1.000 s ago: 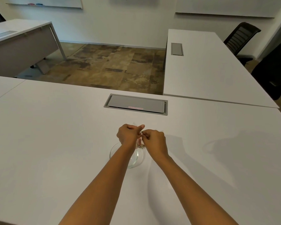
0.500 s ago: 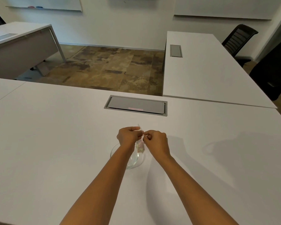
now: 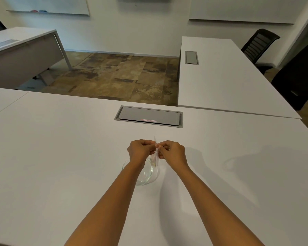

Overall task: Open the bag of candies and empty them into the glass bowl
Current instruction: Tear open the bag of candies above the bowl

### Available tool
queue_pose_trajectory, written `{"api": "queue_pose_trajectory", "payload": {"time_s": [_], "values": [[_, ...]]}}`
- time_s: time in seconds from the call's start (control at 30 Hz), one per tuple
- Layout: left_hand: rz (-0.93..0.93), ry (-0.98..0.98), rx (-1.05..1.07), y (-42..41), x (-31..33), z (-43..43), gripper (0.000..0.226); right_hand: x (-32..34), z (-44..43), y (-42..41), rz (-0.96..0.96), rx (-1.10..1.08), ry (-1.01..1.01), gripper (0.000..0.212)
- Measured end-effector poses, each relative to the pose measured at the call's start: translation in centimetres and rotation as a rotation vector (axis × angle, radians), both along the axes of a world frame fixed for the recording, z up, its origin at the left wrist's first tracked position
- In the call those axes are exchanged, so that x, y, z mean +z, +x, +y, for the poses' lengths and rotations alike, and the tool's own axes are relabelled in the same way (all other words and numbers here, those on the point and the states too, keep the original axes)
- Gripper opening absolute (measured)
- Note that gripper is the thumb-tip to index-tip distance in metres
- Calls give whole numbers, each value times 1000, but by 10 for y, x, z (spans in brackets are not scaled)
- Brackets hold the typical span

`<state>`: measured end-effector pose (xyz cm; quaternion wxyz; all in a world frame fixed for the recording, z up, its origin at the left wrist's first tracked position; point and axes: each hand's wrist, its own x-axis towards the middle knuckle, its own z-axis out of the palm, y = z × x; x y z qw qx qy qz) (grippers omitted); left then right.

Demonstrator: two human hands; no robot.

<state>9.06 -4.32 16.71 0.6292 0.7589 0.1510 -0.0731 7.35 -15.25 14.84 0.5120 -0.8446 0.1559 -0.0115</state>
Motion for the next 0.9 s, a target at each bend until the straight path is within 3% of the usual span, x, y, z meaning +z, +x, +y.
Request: {"api": "queue_pose_trajectory", "payload": {"time_s": [0.17,0.57,0.73,0.9], "values": [[29,-31,37,1,-1,3,21,6,0,1,36,86,11,22],[33,-57,-54,-2,1,7,29,4,1,2,-23,-33,-70,16],[11,19,-36,-3,2,1,28,3,7,2,-48,-74,-181,17],[-87,232,-38,-2,6,-11,28,2,16,2,-56,-94,-273,14]]}}
